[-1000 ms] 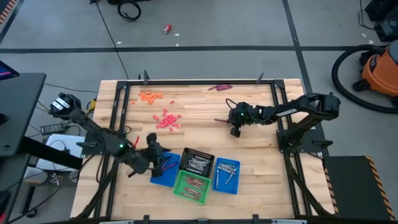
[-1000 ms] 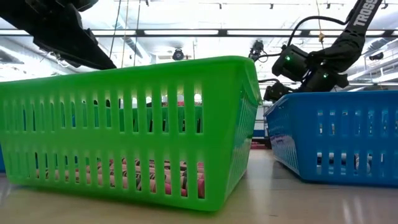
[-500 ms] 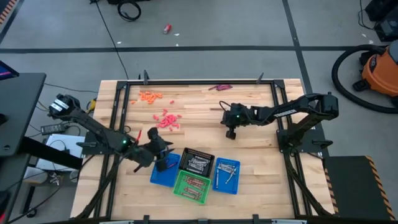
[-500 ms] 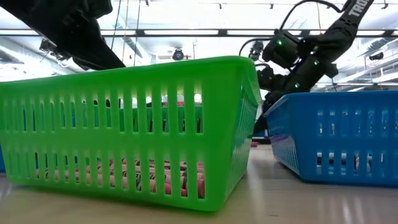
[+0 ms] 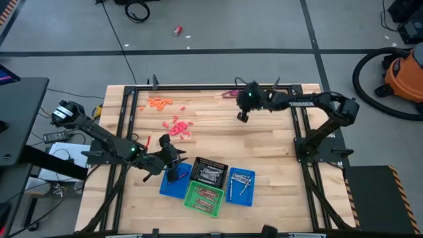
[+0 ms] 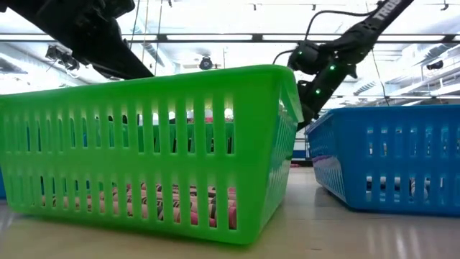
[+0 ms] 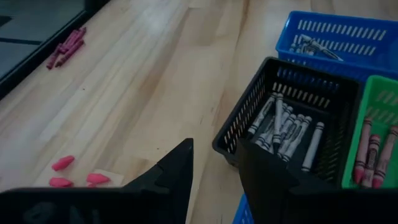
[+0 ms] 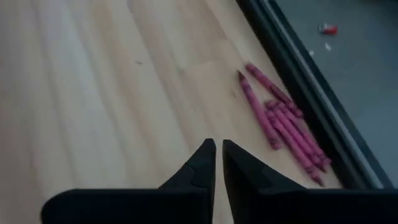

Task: Sort crayons
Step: Put the dark red crayon into the left blue bin

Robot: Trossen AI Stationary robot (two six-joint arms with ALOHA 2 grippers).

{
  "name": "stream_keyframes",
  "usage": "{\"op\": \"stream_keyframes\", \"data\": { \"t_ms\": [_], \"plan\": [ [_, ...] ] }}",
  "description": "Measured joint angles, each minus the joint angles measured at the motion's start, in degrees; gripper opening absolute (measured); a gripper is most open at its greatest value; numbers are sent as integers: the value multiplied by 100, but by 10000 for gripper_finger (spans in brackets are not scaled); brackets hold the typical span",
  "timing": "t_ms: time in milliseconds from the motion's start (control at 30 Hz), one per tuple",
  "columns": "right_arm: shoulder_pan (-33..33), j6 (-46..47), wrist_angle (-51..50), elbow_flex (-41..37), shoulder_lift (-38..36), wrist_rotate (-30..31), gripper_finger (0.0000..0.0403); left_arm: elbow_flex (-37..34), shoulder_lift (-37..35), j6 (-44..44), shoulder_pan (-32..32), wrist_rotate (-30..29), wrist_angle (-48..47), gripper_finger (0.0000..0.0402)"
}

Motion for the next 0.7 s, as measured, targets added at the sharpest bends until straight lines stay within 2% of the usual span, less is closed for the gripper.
{"op": "stream_keyframes", "data": {
  "t_ms": [200, 433, 700],
  "plan": [
    [-602, -533, -886, 862, 786, -447, 73, 0, 0, 133, 0, 15, -17, 134],
    [-1078, -1162, -1578, 1768, 1678, -454, 123, 0, 0, 133, 0, 15, -19, 134],
    [-1448, -2120, -1880, 2178, 2135, -438, 126, 0, 0, 133, 0, 14, -44, 134]
  ]
}}
